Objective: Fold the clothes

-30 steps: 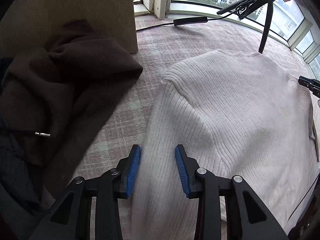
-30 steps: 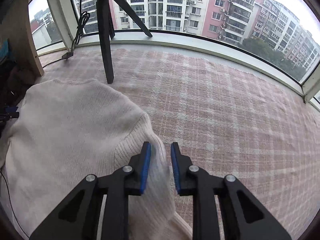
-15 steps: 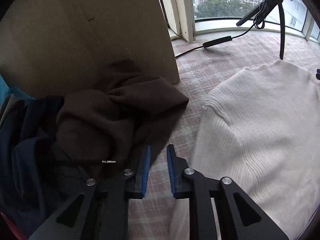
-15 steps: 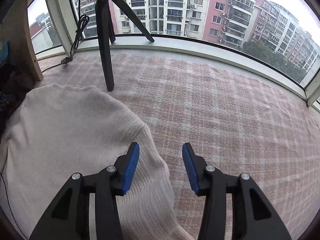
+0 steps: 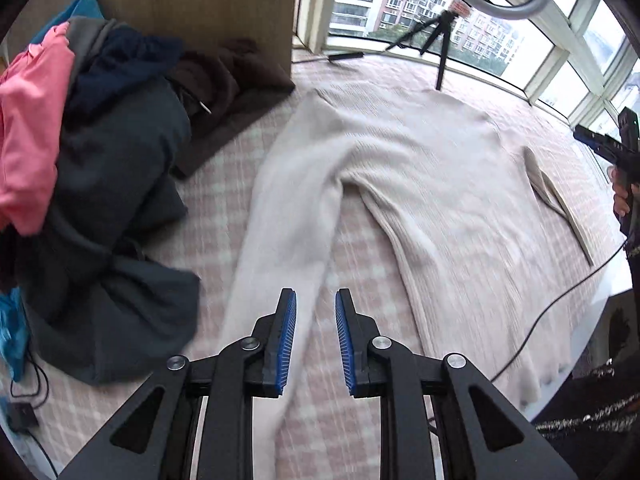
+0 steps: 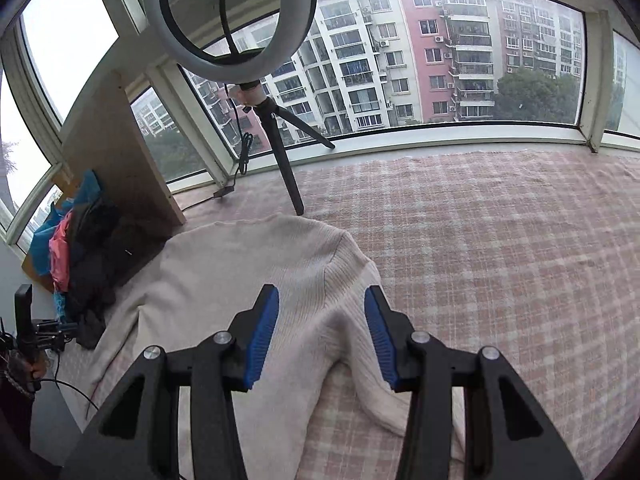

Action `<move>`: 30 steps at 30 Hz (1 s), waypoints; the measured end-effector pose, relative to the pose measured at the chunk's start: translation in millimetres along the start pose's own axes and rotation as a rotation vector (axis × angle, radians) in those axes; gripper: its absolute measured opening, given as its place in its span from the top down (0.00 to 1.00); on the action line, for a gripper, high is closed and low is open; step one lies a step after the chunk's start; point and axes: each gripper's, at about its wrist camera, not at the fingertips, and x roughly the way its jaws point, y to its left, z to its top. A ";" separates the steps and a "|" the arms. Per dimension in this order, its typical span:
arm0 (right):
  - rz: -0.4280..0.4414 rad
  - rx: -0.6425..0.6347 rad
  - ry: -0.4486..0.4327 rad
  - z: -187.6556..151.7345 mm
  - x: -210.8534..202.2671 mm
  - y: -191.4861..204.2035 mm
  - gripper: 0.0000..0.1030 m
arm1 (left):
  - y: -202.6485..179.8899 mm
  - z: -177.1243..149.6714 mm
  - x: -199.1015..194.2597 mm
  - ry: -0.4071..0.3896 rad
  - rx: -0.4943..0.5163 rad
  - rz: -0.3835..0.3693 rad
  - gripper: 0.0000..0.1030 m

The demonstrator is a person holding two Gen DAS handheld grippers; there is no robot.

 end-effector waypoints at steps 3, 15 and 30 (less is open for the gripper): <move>0.021 0.044 -0.037 -16.3 -56.7 -1.0 0.57 | -21.2 -37.9 -14.4 0.035 0.033 -0.039 0.81; -0.183 0.047 0.171 -192.1 -90.9 12.9 0.52 | -118.8 -115.8 30.1 0.198 0.100 -0.234 0.69; -0.050 0.038 0.333 -294.2 -47.0 57.4 0.52 | -113.4 -131.2 -5.0 0.101 0.073 -0.208 0.98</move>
